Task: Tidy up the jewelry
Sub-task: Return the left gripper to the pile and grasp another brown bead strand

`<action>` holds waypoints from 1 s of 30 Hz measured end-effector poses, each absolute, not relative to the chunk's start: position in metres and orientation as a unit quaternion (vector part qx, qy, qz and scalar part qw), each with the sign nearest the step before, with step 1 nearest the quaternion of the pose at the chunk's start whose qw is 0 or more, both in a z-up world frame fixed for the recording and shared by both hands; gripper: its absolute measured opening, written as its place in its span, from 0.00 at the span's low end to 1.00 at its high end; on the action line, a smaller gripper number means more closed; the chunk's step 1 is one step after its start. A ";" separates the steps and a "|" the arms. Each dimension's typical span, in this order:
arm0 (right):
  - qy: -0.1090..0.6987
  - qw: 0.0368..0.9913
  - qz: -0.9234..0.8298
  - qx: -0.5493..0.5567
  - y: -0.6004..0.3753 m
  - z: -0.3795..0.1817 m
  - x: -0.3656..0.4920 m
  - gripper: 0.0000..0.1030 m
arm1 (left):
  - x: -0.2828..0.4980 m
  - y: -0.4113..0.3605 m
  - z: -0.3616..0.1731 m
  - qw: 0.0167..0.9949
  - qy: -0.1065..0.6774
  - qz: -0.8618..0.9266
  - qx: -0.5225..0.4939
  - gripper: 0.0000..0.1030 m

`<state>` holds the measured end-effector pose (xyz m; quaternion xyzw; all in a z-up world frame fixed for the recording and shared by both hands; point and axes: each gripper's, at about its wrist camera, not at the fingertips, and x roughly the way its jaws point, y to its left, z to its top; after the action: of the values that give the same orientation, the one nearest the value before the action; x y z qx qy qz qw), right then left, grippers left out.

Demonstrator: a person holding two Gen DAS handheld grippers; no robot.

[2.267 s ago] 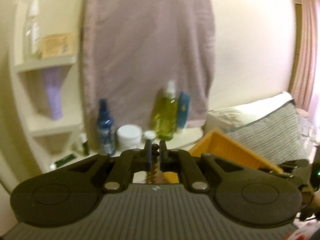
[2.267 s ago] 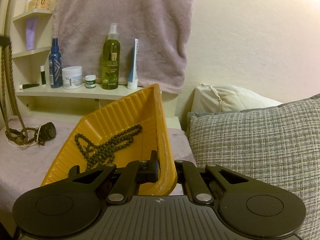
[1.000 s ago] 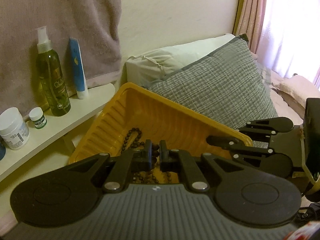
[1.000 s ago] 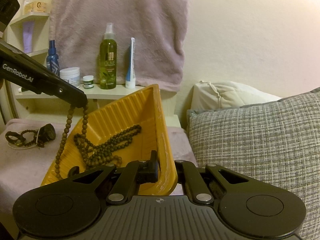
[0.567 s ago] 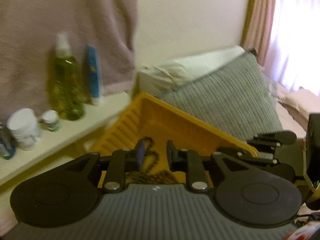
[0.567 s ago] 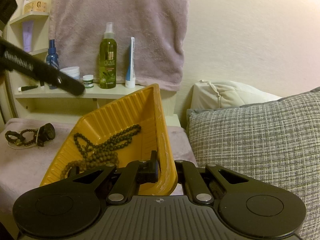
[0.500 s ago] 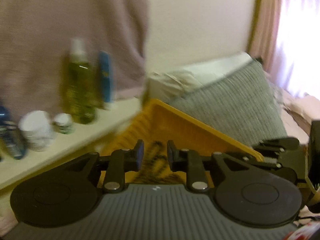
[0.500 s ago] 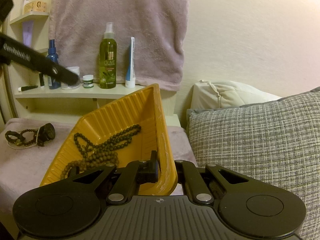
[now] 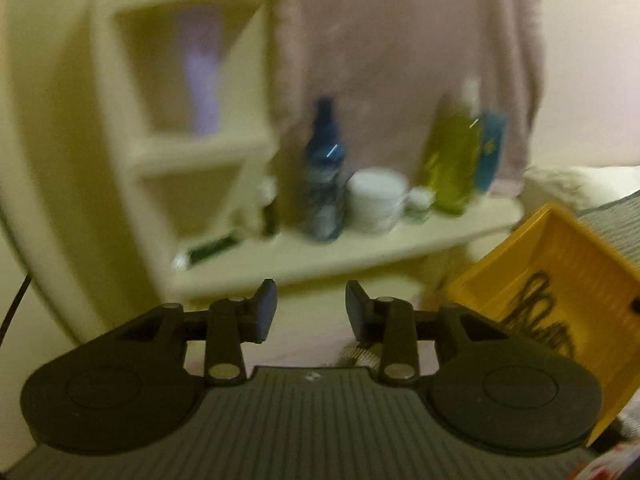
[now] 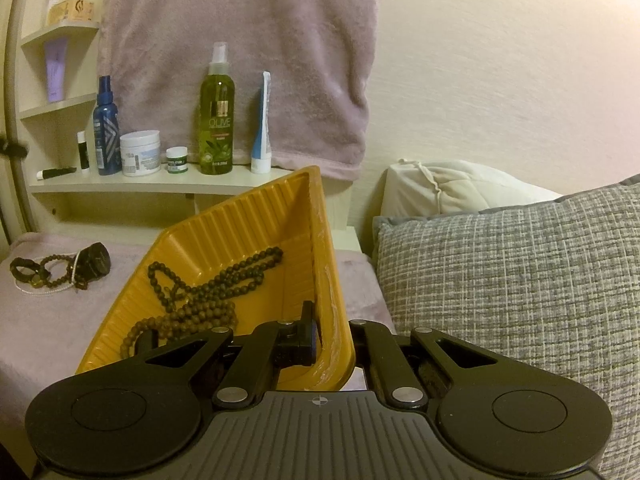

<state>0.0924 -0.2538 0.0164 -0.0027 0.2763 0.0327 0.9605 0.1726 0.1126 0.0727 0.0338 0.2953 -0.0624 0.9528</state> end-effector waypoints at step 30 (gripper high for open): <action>0.286 0.957 0.031 -0.024 -0.255 0.015 0.099 0.05 | 0.218 0.083 -0.046 0.899 0.426 -0.058 0.084 0.08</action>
<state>0.0990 -0.2549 0.0152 -0.0244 0.2858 0.0313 0.9575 0.2184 0.0826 -0.0460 0.0842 0.4258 -0.0578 0.8990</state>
